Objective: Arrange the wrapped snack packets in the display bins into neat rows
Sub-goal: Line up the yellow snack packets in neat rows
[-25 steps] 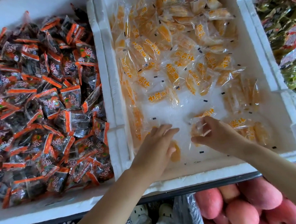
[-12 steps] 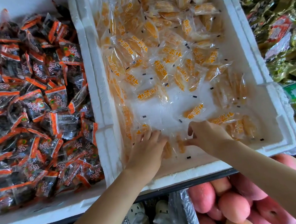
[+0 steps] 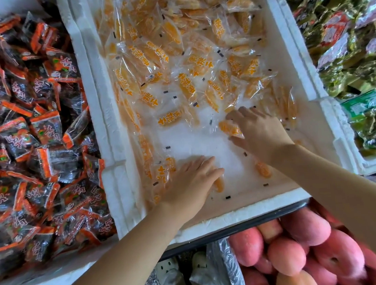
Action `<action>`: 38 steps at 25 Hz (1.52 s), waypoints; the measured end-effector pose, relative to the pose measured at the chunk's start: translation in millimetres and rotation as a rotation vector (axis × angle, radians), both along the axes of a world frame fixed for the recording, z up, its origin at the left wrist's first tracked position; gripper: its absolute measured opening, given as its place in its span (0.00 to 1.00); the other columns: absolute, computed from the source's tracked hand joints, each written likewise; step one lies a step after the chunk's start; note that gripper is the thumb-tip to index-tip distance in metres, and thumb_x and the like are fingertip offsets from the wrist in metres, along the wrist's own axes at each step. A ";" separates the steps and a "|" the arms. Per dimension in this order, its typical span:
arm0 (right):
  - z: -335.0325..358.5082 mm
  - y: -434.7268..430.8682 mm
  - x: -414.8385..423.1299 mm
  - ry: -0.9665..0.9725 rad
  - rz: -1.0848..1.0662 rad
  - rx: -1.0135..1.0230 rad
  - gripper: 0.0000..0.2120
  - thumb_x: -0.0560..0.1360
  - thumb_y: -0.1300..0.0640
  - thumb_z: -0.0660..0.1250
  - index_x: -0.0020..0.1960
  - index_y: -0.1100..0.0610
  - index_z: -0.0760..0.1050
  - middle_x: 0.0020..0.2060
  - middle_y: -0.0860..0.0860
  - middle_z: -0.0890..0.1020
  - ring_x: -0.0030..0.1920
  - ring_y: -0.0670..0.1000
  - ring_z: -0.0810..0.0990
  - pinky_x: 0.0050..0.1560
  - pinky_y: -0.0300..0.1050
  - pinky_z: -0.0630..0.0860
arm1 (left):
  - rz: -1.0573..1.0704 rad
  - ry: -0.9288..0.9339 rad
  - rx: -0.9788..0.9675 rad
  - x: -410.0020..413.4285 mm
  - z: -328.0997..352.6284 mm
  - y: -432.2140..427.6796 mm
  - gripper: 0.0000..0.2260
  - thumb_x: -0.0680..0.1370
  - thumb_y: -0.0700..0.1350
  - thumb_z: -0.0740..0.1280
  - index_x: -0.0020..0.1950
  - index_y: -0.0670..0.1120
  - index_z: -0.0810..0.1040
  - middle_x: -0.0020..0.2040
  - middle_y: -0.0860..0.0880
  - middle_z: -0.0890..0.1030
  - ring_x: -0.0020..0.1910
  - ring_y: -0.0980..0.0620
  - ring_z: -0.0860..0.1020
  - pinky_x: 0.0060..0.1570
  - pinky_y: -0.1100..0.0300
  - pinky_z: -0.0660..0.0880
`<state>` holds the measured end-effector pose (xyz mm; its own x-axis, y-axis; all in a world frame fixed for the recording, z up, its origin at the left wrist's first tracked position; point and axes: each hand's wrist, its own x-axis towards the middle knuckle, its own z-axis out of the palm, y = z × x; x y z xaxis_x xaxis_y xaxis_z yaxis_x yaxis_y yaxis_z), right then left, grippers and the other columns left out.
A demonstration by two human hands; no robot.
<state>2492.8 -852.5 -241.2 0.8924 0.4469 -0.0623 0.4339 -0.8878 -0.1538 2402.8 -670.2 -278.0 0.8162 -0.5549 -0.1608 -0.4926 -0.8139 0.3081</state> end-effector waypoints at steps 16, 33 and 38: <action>-12.4 -42.3 -39.7 -0.047 -0.050 -0.054 0.25 0.66 0.61 0.75 0.61 0.54 0.74 0.55 0.52 0.79 0.55 0.57 0.76 0.51 0.49 0.74 | 0.040 -0.011 0.013 4.7 6.8 -19.1 0.25 0.82 0.38 0.54 0.77 0.54 0.55 0.78 0.48 0.50 0.77 0.48 0.46 0.74 0.54 0.43; -10.7 -26.8 -49.2 0.491 -0.239 0.060 0.21 0.78 0.45 0.62 0.63 0.56 0.62 0.44 0.52 0.80 0.42 0.55 0.80 0.39 0.48 0.76 | -0.062 -0.114 0.004 3.3 -7.9 -21.5 0.26 0.69 0.34 0.74 0.64 0.50 0.76 0.66 0.42 0.74 0.66 0.42 0.73 0.64 0.46 0.70; -4.7 -32.2 -55.9 0.329 -0.230 -0.012 0.12 0.79 0.48 0.58 0.60 0.52 0.68 0.52 0.48 0.80 0.50 0.55 0.80 0.41 0.45 0.70 | -0.053 -0.197 -0.041 7.4 -8.2 -30.3 0.26 0.66 0.35 0.75 0.62 0.52 0.77 0.57 0.42 0.77 0.54 0.43 0.78 0.53 0.51 0.77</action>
